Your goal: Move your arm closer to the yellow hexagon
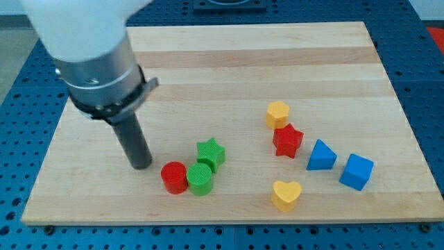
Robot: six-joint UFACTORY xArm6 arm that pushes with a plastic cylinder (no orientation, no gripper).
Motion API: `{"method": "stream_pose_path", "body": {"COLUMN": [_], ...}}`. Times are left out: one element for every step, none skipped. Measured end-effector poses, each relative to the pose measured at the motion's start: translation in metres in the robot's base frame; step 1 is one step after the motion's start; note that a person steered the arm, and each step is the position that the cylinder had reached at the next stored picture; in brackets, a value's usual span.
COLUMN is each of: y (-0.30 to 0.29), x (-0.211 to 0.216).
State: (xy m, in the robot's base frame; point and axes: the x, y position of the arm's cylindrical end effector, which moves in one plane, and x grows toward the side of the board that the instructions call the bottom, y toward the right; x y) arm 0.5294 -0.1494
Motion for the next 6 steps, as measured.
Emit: {"method": "stream_pose_path", "body": {"y": [-0.002, 0.053, 0.115, 0.171, 0.262, 0.33], "x": [-0.044, -0.07, -0.093, -0.122, -0.13, -0.124]}}
